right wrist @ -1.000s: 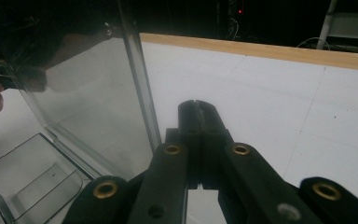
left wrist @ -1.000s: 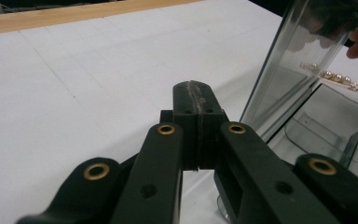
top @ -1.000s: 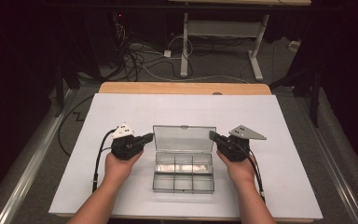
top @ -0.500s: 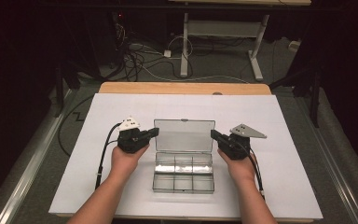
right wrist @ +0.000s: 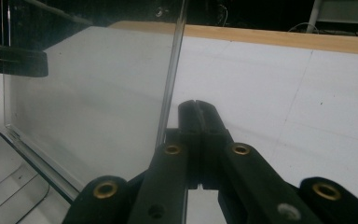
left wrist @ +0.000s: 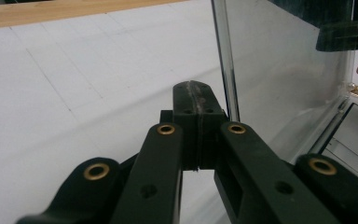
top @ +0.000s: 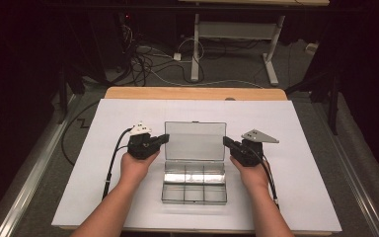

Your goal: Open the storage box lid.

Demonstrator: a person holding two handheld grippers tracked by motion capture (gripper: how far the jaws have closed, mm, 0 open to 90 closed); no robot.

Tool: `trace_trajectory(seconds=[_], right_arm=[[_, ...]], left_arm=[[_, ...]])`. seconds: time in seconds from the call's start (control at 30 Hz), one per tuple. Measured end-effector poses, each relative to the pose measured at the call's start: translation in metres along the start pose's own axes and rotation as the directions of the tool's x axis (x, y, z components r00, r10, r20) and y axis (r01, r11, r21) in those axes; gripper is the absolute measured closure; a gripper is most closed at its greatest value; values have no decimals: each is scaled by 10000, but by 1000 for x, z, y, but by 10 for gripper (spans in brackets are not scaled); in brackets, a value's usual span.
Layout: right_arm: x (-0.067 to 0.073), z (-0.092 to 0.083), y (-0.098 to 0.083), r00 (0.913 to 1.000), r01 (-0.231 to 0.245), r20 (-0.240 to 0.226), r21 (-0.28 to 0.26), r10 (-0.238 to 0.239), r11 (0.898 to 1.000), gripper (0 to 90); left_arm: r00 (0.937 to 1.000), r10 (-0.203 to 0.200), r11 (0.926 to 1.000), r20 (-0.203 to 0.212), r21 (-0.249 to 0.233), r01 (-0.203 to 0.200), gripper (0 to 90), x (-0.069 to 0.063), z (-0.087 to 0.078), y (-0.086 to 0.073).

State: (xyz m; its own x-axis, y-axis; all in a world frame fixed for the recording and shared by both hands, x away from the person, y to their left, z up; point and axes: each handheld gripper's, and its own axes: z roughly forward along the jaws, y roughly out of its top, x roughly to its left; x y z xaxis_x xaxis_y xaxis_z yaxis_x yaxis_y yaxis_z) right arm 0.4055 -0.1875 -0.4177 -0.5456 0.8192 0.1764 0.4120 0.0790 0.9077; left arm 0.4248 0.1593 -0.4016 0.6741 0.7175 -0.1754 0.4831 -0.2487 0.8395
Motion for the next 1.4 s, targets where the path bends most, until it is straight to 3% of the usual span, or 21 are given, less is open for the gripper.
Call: trace_trajectory(seconds=[0.67, 0.93, 1.13, 1.27, 1.4], right_arm=[[-7, 19, -8, 9991, -211, 391, 1116, 168, 9935, 900], [-10, 24, -12, 9985, -378, 460, 1673, 305, 9852, 900], [-11, 25, -14, 9983, -378, 511, 1967, 282, 9797, 900], [-11, 25, -14, 9984, -351, 497, 2043, 254, 9783, 900], [-10, 25, -15, 9985, -326, 509, 2151, 221, 9760, 900]], left_arm=[[9988, -360, 9933, -317, 1090, 393, 877, 11, 23, -10], [9972, -462, 9822, -587, 1793, 560, 877, 12, 30, -13], [9968, -232, 9750, -760, 2186, 393, 877, 11, 31, -15], [9965, -171, 9661, -815, 2555, 375, 877, 13, 33, -17], [9960, -160, 9646, -877, 2608, 384, 877, 13, 32, -17]])
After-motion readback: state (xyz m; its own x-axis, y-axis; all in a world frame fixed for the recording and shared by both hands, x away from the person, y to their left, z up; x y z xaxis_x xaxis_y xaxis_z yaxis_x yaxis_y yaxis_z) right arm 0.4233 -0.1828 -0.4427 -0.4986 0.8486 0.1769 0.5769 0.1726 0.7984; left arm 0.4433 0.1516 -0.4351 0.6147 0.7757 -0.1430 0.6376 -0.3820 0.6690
